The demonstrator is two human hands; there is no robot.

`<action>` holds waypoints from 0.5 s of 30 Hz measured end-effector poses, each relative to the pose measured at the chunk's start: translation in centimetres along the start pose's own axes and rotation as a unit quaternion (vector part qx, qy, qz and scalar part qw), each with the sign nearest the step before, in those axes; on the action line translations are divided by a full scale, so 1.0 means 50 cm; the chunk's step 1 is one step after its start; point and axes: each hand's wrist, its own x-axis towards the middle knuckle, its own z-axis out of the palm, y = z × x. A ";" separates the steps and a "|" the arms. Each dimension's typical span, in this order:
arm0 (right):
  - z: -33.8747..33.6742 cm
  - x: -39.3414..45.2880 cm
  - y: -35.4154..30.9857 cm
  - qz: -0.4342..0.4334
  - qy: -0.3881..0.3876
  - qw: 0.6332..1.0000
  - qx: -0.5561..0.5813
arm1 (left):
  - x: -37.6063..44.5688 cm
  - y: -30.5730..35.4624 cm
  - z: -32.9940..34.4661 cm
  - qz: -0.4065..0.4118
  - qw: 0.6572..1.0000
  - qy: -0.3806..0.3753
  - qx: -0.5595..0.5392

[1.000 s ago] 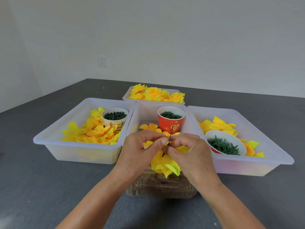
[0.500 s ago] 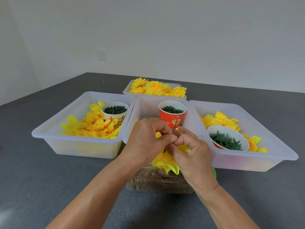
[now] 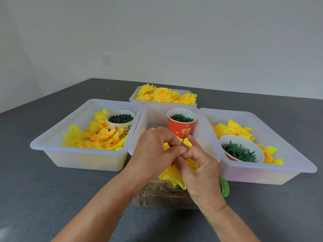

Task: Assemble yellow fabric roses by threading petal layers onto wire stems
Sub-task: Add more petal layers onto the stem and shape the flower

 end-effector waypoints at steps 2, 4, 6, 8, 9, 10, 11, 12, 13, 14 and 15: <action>-0.004 -0.002 -0.002 0.011 0.001 1.000 -0.012 | -0.001 0.002 -0.001 -0.003 1.000 -0.003 0.005; -0.016 0.003 -0.009 0.043 -0.020 0.999 -0.013 | 0.000 0.005 -0.003 -0.002 1.000 -0.005 0.007; -0.033 0.017 -0.022 0.088 -0.071 0.994 0.011 | 0.002 0.009 -0.007 0.001 1.000 -0.011 0.013; -0.049 0.037 -0.033 0.118 -0.138 0.983 0.030 | 0.004 0.011 -0.011 -0.003 1.000 -0.022 0.021; -0.053 0.047 -0.037 0.133 -0.170 0.975 0.045 | 0.005 0.011 -0.013 -0.007 0.999 -0.030 0.024; -0.055 0.055 -0.041 0.149 -0.195 0.967 0.063 | 0.006 0.011 -0.014 -0.010 0.999 -0.037 0.025; -0.056 0.061 -0.045 0.161 -0.210 0.961 0.078 | 0.007 0.012 -0.015 -0.010 0.999 -0.043 0.023; -0.058 0.065 -0.047 0.169 -0.216 0.957 0.090 | 0.006 0.013 -0.015 -0.008 0.999 -0.045 0.020; -0.059 0.068 -0.047 0.170 -0.219 0.956 0.099 | 0.006 0.013 -0.016 -0.005 0.999 -0.043 0.015; -0.060 0.068 -0.047 0.166 -0.218 0.956 0.103 | 0.006 0.012 -0.016 -0.004 0.999 -0.040 0.013; -0.060 0.068 -0.046 0.159 -0.215 0.959 0.094 | 0.006 0.012 -0.016 -0.004 0.999 -0.038 0.012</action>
